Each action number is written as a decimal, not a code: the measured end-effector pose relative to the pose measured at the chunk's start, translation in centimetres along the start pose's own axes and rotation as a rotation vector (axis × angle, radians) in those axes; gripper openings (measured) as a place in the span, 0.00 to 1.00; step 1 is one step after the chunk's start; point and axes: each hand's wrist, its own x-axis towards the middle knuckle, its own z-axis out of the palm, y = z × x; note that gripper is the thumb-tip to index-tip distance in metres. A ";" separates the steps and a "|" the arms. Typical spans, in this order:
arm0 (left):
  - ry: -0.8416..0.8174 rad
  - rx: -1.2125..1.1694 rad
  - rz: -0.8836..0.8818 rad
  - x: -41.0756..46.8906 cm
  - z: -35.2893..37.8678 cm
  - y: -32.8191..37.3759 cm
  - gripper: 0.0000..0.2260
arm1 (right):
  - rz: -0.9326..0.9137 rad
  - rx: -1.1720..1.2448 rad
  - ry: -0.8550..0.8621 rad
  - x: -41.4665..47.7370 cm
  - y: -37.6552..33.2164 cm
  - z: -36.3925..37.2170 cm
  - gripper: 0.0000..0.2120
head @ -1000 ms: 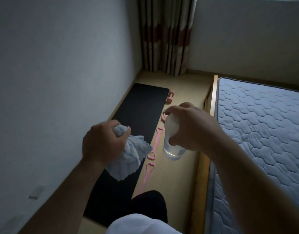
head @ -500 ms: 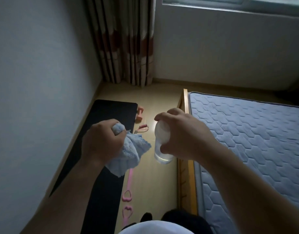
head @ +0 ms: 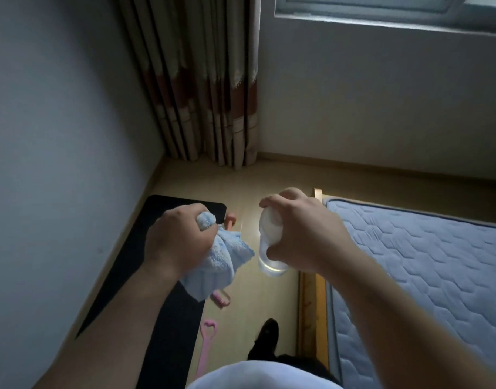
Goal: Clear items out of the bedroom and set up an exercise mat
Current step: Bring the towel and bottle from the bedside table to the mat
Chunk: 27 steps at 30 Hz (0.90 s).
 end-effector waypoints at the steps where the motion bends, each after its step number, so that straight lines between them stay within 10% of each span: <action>1: -0.011 0.006 -0.006 1.0 0.0 0.4 0.04 | 0.001 -0.014 -0.001 1.2 0.7 -0.5 0.39; 27: 0.197 -0.031 -0.464 54.6 7.9 2.1 0.05 | -0.327 -0.147 -0.098 58.4 14.9 -13.8 0.38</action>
